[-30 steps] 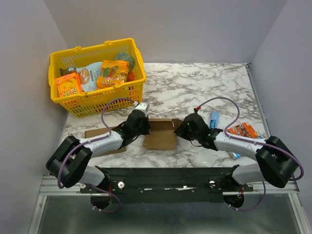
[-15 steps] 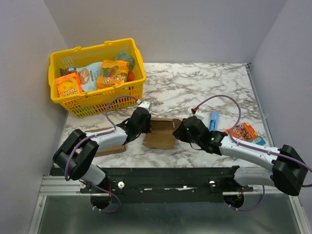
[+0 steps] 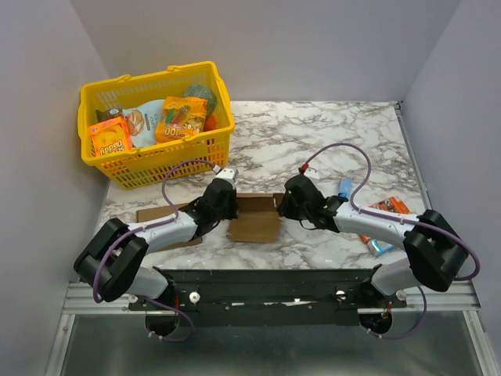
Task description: Fold the paper box
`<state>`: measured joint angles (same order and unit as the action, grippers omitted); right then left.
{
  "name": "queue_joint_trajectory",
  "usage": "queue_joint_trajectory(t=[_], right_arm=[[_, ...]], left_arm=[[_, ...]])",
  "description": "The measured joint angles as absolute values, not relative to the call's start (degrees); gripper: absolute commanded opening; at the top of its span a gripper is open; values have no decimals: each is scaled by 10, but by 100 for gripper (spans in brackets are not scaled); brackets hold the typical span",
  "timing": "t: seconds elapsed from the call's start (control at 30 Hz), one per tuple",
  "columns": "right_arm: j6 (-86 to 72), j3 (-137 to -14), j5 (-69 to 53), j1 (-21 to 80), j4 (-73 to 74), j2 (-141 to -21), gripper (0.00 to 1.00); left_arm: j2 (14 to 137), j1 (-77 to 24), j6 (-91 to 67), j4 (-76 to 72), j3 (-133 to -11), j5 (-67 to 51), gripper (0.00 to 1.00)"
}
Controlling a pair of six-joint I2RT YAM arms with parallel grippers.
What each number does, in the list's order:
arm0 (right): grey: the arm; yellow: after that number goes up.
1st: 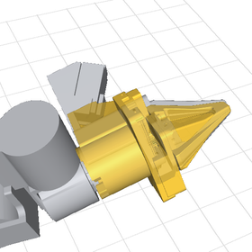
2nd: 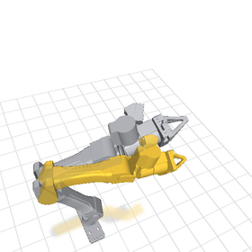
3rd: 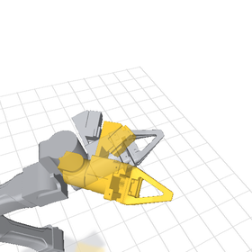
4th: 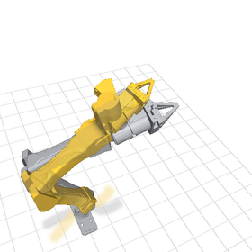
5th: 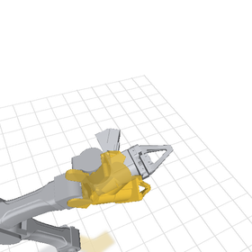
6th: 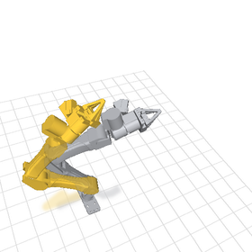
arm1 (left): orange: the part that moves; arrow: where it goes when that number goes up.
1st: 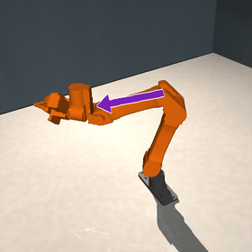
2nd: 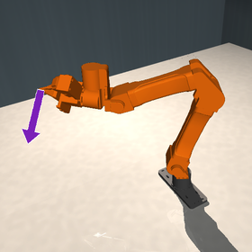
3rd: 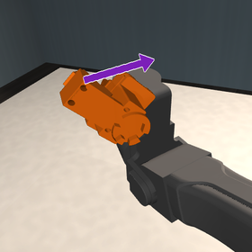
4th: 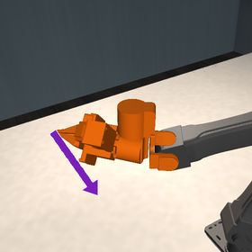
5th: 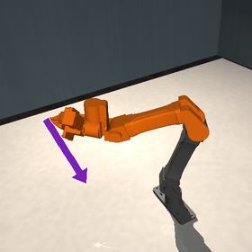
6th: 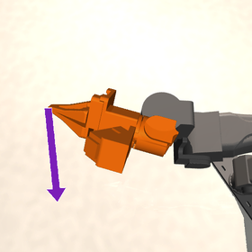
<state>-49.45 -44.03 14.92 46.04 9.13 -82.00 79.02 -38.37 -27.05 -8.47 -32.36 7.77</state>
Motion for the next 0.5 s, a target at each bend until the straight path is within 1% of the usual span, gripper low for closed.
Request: queue_joint_trajectory(t=[0.33,0.43,0.5], right_arm=[[-493,-444,125,458,91,-856,38],[-492,-450,121,456,89,-863,36],[-491,-451,119,456,86,-865,34]], left_arm=[[778,-383,-273,-92,-310,80,0],[777,-383,-274,-93,-309,80,0],[776,-384,-274,-94,-309,80,0]])
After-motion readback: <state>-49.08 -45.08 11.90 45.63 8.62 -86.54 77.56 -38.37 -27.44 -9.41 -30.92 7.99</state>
